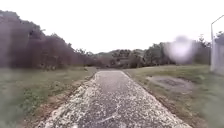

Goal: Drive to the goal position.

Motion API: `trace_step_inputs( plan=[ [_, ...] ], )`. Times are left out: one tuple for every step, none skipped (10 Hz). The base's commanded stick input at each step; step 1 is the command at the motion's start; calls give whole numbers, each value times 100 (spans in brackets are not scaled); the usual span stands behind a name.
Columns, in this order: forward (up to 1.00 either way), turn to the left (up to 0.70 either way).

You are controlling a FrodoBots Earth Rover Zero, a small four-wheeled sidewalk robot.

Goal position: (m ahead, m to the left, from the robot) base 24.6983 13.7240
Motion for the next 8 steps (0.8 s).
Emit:
trace_step_inputs(
  plan=[
    [70, 1],
    [70, 0],
    [70, 0],
    [70, 0],
    [70, 0],
    [70, 0],
    [70, 0],
    [70, 0]
  ],
)
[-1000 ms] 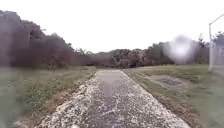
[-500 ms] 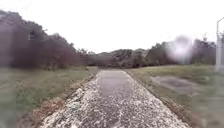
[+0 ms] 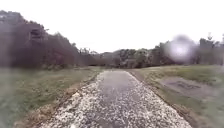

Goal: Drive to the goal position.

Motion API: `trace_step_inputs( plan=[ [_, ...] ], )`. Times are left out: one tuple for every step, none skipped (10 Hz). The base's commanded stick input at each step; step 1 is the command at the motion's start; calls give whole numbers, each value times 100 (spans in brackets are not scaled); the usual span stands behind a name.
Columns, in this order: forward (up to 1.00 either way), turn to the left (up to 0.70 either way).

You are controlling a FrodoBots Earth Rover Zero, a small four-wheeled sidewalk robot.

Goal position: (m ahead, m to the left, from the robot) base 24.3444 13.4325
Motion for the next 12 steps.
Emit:
trace_step_inputs(
  plan=[
    [70, 0],
    [70, 0],
    [70, 0],
    [70, 0],
    [70, 0],
    [70, 0],
    [70, 0],
    [70, 0],
    [70, 0],
    [70, 0],
    [70, 0],
    [70, 0]
  ],
)
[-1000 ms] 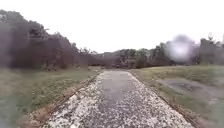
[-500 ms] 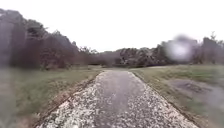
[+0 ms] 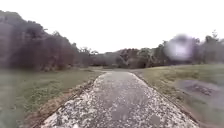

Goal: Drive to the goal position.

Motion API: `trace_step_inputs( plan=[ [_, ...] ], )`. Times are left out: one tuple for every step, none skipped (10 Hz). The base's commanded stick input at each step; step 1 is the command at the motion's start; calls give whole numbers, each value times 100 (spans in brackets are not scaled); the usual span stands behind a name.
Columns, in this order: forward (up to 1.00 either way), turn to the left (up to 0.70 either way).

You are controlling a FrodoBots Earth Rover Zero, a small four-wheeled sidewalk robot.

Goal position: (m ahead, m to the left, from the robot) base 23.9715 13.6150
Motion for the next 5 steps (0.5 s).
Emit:
trace_step_inputs(
  plan=[
    [70, 0],
    [70, 0],
    [70, 0],
    [70, 0],
    [70, 0]
  ],
)
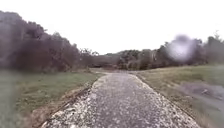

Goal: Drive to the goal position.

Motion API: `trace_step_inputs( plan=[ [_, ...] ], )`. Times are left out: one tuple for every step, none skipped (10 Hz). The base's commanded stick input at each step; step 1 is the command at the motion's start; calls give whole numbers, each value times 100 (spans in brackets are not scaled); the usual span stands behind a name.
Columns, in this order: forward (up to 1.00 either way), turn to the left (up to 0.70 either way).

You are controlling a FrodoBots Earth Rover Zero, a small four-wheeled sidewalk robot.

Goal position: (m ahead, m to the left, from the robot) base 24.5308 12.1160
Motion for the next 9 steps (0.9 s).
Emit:
trace_step_inputs(
  plan=[
    [70, 0],
    [70, 0],
    [70, 0],
    [70, 0],
    [70, 0],
    [70, 0],
    [70, 0],
    [70, 0],
    [70, 0]
  ],
)
